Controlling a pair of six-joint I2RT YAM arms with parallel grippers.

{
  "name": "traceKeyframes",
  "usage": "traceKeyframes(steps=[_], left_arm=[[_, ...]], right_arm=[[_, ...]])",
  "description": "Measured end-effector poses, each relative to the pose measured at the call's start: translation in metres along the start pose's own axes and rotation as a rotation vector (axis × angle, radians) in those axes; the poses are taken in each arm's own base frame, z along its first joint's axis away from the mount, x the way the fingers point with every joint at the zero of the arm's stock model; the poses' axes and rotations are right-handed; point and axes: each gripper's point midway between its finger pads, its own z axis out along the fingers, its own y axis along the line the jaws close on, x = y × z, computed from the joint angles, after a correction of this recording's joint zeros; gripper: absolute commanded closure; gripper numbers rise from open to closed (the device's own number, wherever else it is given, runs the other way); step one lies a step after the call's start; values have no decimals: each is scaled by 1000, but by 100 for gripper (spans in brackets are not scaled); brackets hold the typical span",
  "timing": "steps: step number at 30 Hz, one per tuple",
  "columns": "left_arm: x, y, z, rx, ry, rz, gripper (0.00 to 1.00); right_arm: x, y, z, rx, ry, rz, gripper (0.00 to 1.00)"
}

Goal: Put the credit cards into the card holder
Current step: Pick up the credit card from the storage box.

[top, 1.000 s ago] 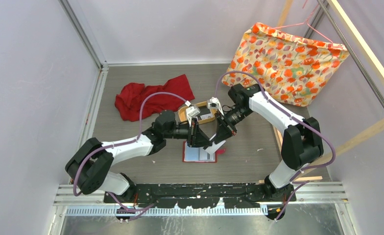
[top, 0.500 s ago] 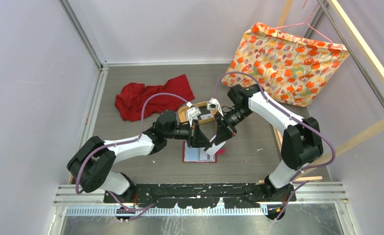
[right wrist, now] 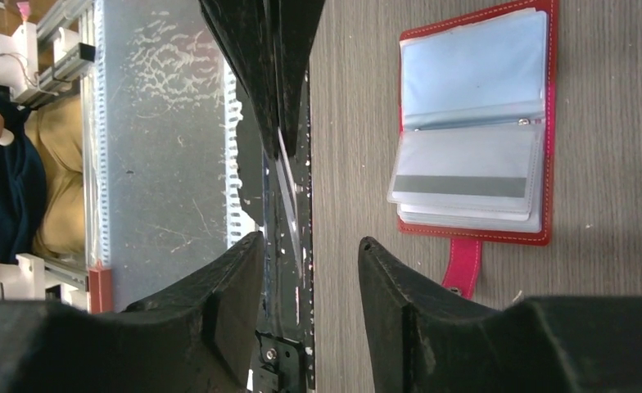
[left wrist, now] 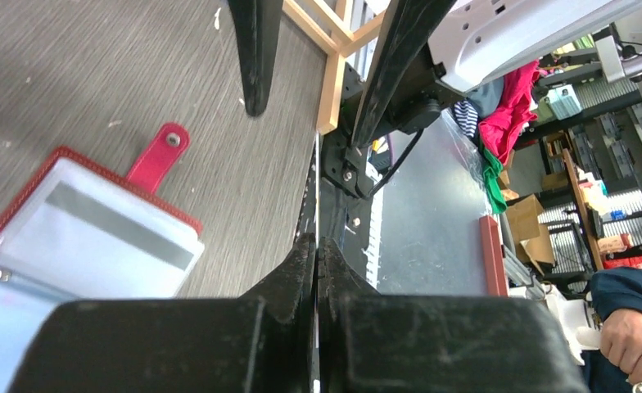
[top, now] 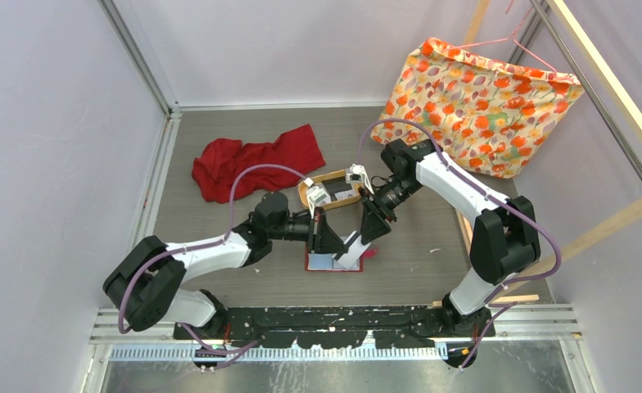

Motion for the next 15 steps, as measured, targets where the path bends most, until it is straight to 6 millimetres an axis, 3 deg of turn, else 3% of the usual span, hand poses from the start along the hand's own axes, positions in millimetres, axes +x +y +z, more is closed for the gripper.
traceKeyframes(steps=[7, 15], left_arm=[[13, 11, -22, -83, -61, -67, 100], [17, 49, -47, -243, -166, -207, 100]], right_arm=[[3, -11, -3, 65, 28, -13, 49], [5, -32, 3, 158, 12, 42, 75]])
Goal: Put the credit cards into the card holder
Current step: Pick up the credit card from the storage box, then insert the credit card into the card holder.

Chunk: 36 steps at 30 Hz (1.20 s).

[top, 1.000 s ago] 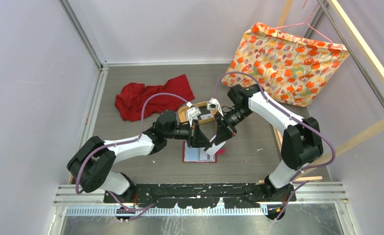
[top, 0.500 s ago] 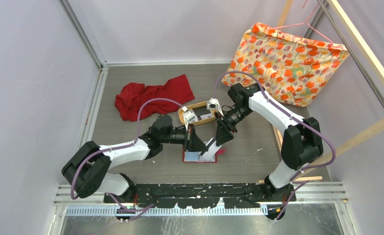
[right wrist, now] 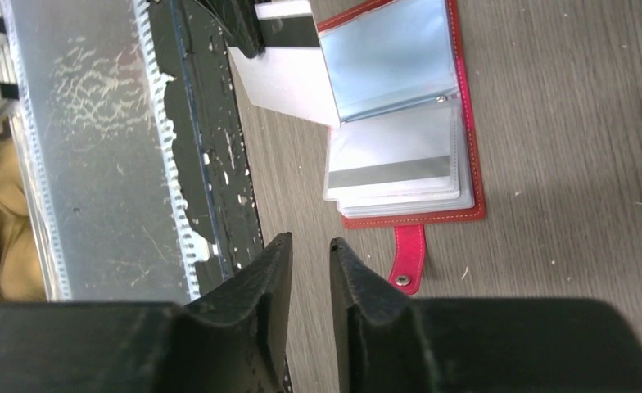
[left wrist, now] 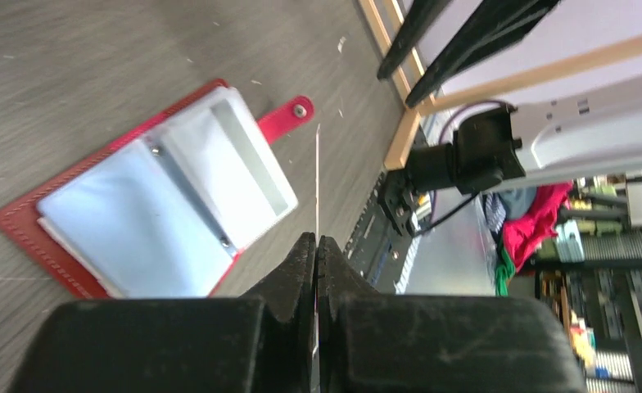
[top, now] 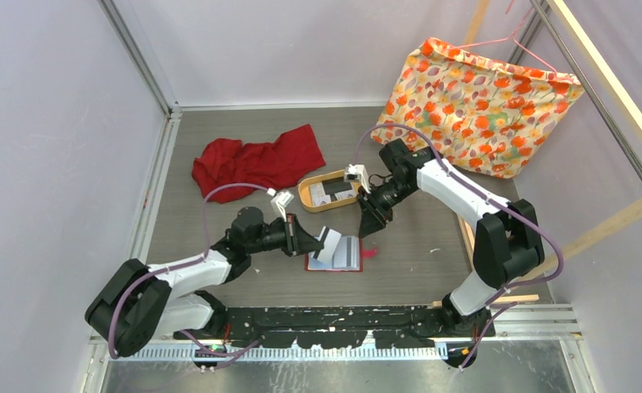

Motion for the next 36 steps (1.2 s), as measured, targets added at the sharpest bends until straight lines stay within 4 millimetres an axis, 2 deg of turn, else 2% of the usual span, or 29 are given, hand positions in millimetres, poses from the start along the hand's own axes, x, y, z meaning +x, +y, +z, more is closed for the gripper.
traceKeyframes(steps=[3, 10, 18, 25, 36], left_arm=[[-8, 9, -5, -42, -46, -28, 100], [-21, 13, -12, -86, -126, -45, 100], [-14, 34, -19, -169, -147, -109, 100], [-10, 46, -16, -206, -140, -172, 100], [0, 63, -6, -225, -126, -259, 100]], right_arm=[[1, -6, 9, 30, 8, 21, 83], [1, -8, 38, 68, 71, -5, 86], [14, -15, 61, 114, 168, -54, 87], [31, -28, 79, 164, 273, -69, 88], [54, -47, 85, 219, 390, -83, 88]])
